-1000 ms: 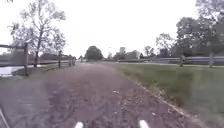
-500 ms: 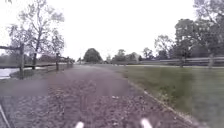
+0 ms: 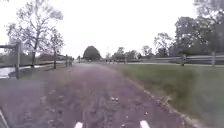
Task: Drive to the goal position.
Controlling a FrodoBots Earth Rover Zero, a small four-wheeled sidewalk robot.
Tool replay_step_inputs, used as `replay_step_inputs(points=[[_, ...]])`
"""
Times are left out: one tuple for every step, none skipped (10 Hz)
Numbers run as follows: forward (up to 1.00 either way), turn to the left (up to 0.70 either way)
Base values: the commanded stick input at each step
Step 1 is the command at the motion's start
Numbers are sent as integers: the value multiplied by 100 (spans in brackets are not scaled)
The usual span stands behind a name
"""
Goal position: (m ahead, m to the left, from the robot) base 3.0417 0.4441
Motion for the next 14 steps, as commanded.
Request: replay_step_inputs(points=[[70, 0], [70, 0], [70, 0], [70, 0], [70, 0], [70, 0], [70, 0], [70, 0], [70, 0], [70, 0], [70, 0], [70, 0], [70, 0], [70, 0]])
